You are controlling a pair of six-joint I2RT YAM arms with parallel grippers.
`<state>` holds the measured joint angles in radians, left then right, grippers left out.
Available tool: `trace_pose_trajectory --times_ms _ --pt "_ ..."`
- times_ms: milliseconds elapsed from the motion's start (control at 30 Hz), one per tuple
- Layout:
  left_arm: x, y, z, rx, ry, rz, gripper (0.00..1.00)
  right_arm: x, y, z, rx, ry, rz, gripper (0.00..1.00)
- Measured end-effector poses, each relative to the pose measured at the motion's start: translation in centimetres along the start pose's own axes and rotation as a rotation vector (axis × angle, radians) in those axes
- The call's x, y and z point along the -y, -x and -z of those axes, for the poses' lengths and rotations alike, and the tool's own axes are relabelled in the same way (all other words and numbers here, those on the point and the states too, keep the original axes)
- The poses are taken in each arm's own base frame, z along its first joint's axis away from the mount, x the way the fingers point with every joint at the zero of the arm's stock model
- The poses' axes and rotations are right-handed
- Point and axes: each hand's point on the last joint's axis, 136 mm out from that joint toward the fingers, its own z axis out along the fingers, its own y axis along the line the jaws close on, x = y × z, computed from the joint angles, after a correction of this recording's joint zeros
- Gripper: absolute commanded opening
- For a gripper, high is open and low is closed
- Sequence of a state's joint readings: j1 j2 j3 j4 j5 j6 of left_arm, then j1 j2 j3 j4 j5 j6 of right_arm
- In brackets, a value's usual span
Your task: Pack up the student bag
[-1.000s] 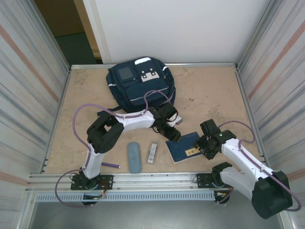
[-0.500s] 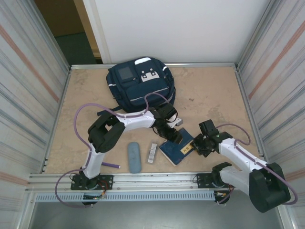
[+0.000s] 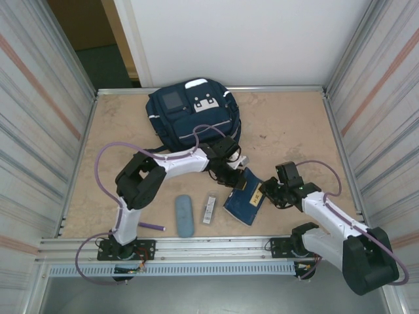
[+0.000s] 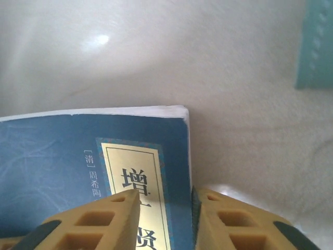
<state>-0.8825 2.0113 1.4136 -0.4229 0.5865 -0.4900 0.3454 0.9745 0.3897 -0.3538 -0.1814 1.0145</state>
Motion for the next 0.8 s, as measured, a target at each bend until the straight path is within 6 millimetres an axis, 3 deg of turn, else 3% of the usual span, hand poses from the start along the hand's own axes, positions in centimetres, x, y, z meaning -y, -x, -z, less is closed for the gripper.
trace_pose_trajectory --times_ms 67,200,333,433,533,633,800 --pt "0.3 0.8 1.1 0.047 -0.006 0.018 0.0 -0.7 0.3 0.4 0.009 0.023 0.018 0.72" --pt "-0.1 2.1 5.0 0.173 0.02 0.093 0.0 -2.7 1.3 1.9 0.024 0.045 0.032 0.8" --pt "-0.6 3.8 10.5 0.363 0.038 0.181 0.0 -6.6 2.1 4.1 0.015 0.143 0.025 0.9" --pt "-0.5 5.0 14.8 0.535 0.017 0.249 0.0 -8.7 1.4 4.8 -0.045 0.224 -0.049 1.0" --pt "-0.1 6.0 17.8 0.668 -0.021 0.311 0.0 -10.4 0.0 4.7 -0.13 0.3 -0.151 0.99" --pt "0.3 6.6 19.3 0.757 -0.073 0.364 0.0 -12.1 -1.4 4.7 -0.21 0.351 -0.218 0.99" --pt "-0.6 6.8 18.9 0.799 -0.145 0.498 0.0 -15.1 -2.3 5.5 -0.265 0.419 -0.281 0.99"
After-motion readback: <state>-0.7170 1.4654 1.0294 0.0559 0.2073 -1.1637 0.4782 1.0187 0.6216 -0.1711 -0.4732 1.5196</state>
